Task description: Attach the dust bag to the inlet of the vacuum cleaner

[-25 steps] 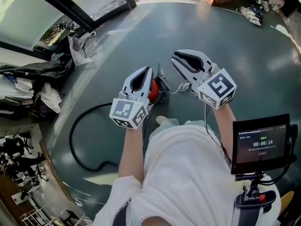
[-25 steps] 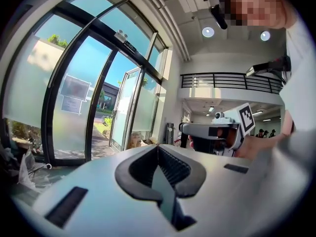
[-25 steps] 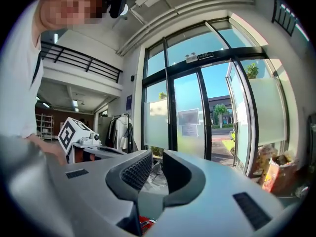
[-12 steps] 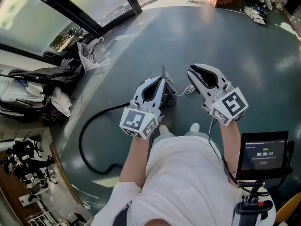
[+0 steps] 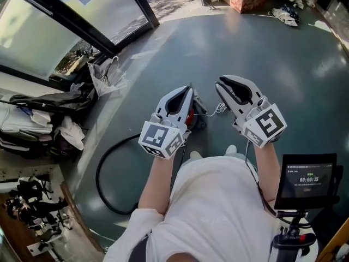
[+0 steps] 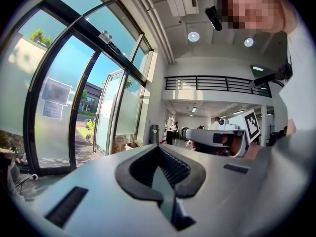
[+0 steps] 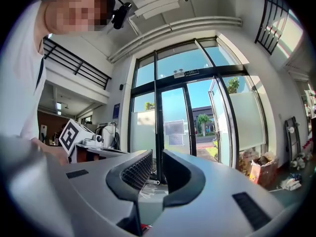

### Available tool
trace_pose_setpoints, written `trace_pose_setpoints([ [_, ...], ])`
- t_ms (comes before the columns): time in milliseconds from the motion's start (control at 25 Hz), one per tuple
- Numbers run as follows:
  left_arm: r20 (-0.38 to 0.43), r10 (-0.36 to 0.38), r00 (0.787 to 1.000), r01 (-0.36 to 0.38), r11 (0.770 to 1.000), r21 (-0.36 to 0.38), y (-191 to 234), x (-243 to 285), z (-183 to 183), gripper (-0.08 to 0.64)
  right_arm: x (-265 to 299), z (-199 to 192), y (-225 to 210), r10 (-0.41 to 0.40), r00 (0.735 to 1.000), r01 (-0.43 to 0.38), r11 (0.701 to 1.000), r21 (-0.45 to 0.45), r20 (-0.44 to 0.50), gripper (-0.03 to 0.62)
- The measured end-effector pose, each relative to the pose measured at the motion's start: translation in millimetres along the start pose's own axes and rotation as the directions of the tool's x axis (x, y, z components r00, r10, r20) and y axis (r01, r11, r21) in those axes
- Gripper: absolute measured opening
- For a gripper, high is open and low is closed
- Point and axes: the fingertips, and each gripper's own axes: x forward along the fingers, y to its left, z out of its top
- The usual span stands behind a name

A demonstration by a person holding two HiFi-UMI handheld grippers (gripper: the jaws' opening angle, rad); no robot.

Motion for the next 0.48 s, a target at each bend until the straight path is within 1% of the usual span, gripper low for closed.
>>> trace_pose_setpoints([
  [120, 0.005, -0.009, 1.0, 0.009, 1.0, -0.001, -8, -4, -3, 0.008, -8, -4, 7, -0.009, 1.0, 0.009, 1.0, -0.021, -0.016, 0.074],
  [280, 0.017, -0.034, 0.999, 0.034, 0.999, 0.004, -23, -47, -4, 0.008, -21, 1, 49, -0.032, 0.999, 0.032, 0.999, -0.028, -0.022, 0.074],
  [360, 0.023, -0.044, 0.999, 0.044, 0.999, 0.008, -28, -49, -4, 0.008, -24, 1, 48, -0.041, 0.999, 0.041, 0.999, -0.027, -0.024, 0.074],
  [480, 0.033, -0.048, 0.998, 0.048, 0.999, 0.006, -30, -35, -6, 0.008, -27, -4, 32, -0.048, 0.998, 0.047, 0.999, -0.027, -0.028, 0.074],
])
